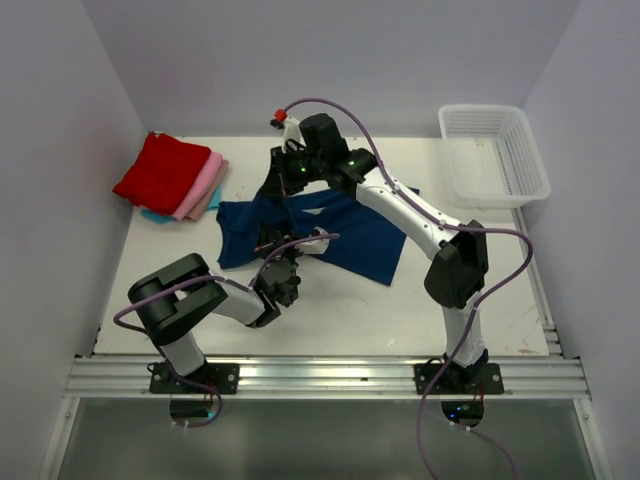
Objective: Fold and stack the t-shirts
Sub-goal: Fold the flattened tshirt in 1/3 of the way
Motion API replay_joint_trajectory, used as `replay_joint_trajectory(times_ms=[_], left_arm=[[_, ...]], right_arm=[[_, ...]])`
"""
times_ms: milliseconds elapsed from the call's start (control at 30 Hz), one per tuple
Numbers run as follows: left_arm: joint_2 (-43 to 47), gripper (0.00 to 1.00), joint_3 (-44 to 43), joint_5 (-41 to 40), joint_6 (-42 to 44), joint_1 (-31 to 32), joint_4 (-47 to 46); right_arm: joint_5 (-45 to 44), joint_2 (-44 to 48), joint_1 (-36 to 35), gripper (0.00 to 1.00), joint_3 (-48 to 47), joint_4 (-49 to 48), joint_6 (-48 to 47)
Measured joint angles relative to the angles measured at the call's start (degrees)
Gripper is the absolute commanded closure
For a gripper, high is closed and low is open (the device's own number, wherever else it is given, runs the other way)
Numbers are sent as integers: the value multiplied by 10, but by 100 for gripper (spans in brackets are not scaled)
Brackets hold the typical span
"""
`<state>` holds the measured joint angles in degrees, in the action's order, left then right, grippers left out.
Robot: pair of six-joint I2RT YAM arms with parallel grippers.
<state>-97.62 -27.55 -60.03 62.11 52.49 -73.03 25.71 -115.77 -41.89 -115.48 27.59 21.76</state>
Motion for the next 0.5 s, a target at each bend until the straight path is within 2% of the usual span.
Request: replay_joint_trajectory(times_ms=[267, 500], left_arm=[[27, 100, 0, -11, 16, 11, 1], [151, 100, 3, -65, 78, 90, -2]], right_arm=[[4, 3, 0, 100, 20, -2, -3], [-7, 4, 0, 100, 25, -1, -14]])
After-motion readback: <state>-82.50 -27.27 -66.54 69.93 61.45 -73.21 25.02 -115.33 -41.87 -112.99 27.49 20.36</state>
